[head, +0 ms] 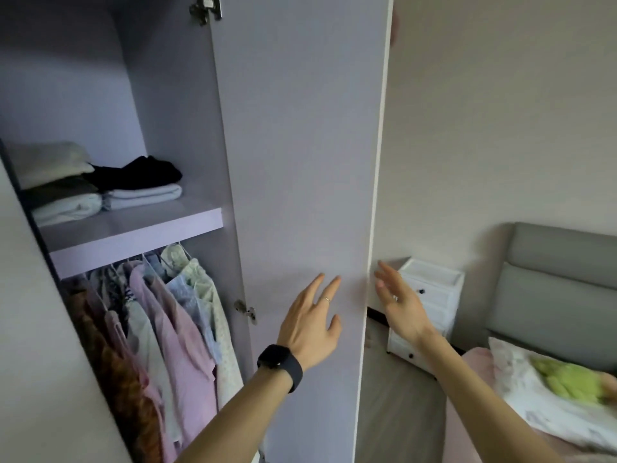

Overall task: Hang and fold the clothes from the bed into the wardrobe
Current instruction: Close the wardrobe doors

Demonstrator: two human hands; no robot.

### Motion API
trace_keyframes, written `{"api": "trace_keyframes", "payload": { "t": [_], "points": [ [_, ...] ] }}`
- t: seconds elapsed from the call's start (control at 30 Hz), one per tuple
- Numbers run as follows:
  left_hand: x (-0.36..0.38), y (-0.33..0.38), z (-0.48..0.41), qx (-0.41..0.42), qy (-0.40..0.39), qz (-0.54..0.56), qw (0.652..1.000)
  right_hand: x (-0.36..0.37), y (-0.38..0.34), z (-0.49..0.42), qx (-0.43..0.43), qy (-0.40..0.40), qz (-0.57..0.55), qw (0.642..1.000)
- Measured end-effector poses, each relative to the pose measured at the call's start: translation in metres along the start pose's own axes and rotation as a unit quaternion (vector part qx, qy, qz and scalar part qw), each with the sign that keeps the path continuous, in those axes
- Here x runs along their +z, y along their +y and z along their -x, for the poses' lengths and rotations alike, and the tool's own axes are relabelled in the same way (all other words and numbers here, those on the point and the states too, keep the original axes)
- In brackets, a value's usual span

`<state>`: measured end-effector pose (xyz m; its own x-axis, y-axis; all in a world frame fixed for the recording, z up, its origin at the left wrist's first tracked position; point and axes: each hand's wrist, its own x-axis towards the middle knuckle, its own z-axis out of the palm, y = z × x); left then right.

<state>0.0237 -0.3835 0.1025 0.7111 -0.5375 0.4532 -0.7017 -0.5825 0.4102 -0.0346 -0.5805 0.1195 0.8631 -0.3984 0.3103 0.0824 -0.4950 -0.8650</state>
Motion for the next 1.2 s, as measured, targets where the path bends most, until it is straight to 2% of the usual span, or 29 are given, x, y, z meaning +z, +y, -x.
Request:
{"api": "trace_keyframes", "payload": {
  "t": [0.13, 0.23, 0.37, 0.5, 0.67, 0.87, 1.0, 1.1, 1.2],
  "points": [
    [0.008, 0.012, -0.033, -0.009, -0.022, 0.036, 0.999, 0.003, 0.006, -0.026, 0.011, -0.044, -0.042, 0.998],
    [0.011, 0.011, -0.044, 0.004, -0.02, 0.053, 0.998, 0.009, 0.006, -0.025, 0.001, -0.025, -0.077, 0.997],
    [0.013, 0.008, -0.017, -0.008, 0.037, 0.103, 0.994, 0.022, -0.002, 0.0, -0.042, -0.024, -0.101, 0.994],
    [-0.001, -0.004, 0.029, -0.037, 0.119, 0.187, 0.974, 0.054, -0.02, 0.036, -0.108, -0.05, -0.104, 0.987],
    [-0.043, -0.041, 0.086, -0.11, 0.143, 0.238, 0.954, 0.109, -0.052, 0.063, -0.179, -0.079, -0.109, 0.975],
    [-0.099, -0.093, 0.136, -0.18, 0.212, 0.245, 0.929, 0.189, -0.094, 0.062, -0.33, -0.105, -0.014, 0.938],
    [-0.133, -0.12, 0.155, -0.229, 0.219, 0.219, 0.923, 0.243, -0.121, 0.056, -0.406, -0.1, 0.03, 0.908],
    [-0.156, -0.143, 0.162, -0.267, 0.227, 0.206, 0.914, 0.279, -0.13, 0.051, -0.441, -0.073, 0.019, 0.894],
    [-0.175, -0.164, 0.168, -0.278, 0.249, 0.124, 0.92, 0.305, -0.133, 0.041, -0.456, -0.063, 0.017, 0.887]
  ]
}}
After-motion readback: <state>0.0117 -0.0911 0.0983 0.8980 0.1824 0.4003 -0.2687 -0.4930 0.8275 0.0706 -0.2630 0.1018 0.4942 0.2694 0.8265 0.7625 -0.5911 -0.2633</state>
